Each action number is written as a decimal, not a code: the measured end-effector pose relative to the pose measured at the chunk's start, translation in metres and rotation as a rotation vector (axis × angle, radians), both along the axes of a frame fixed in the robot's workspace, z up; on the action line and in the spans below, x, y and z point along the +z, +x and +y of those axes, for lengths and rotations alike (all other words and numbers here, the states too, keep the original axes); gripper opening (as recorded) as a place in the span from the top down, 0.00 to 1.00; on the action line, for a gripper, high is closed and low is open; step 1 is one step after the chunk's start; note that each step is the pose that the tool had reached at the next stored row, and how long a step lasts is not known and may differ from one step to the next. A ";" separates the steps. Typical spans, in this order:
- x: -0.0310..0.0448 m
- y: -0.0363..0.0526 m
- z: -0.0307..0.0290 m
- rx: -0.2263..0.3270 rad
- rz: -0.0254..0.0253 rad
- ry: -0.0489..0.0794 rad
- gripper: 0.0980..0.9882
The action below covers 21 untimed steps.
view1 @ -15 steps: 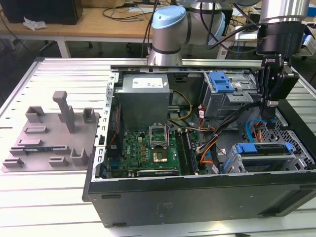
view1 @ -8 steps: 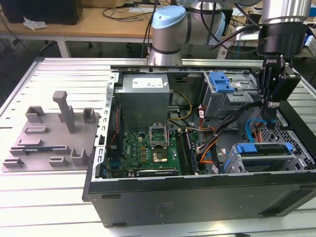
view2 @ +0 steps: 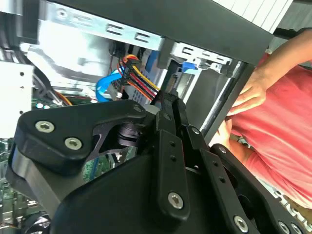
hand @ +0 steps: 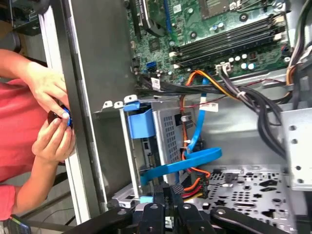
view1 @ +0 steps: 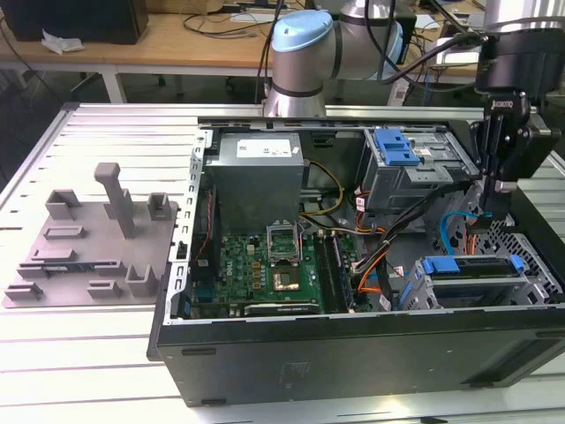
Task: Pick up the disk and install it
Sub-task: 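Insert the first disk wire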
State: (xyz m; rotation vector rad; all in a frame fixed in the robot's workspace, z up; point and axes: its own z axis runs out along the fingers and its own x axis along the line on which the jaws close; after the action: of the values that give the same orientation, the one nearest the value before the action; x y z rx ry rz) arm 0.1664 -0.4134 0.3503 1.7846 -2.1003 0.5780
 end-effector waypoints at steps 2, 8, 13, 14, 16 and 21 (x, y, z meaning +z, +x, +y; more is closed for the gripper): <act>0.0000 0.0002 -0.0047 0.000 0.0000 0.003 0.93; 0.0001 0.0003 -0.0236 0.000 -0.0001 0.036 0.93; 0.0002 -0.0036 -0.0351 0.003 0.0000 0.110 0.93; 0.0001 -0.0043 -0.0363 0.003 0.0001 0.117 0.93; 0.0001 -0.0060 -0.0395 0.004 0.0001 0.137 0.93; 0.0001 -0.0098 -0.0498 0.008 0.0002 0.192 0.93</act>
State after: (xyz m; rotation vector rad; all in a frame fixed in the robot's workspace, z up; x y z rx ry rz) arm 0.1567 -0.4632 0.3504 1.8935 -2.2151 0.3888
